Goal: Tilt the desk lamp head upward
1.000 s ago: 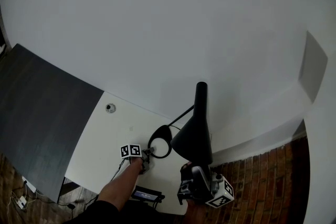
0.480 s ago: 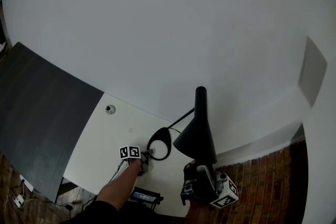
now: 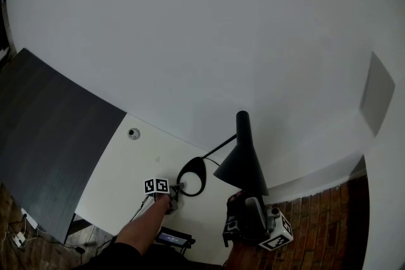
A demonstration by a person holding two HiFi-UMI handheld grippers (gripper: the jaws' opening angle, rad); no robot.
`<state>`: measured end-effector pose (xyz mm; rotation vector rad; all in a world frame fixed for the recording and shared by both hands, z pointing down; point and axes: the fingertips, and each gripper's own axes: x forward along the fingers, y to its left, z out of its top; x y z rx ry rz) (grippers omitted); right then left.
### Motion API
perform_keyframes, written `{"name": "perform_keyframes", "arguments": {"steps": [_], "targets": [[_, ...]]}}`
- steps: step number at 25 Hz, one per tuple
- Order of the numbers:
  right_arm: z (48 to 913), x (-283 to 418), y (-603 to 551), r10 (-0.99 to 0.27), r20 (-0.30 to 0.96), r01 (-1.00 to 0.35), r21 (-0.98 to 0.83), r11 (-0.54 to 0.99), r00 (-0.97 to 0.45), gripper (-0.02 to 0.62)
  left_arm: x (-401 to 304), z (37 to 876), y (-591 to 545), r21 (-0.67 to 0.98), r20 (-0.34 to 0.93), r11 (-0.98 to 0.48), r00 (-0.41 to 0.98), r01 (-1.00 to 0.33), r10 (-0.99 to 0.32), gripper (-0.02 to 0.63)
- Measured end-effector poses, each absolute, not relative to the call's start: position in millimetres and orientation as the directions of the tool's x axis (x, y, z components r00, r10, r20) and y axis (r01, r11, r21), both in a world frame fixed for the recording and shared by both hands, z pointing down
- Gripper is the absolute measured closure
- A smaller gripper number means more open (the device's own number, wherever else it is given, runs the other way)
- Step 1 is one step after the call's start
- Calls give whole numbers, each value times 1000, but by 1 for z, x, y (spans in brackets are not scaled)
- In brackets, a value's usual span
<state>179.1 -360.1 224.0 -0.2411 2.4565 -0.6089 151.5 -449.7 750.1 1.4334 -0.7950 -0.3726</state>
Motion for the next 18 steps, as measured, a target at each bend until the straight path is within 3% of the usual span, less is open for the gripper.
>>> {"name": "perform_keyframes", "arguments": {"steps": [18], "targets": [[207,183,-378,-313,-506,-38,-480,876,-804,437,154,751,-448,956,288,149,701,-253,-652,595]]}}
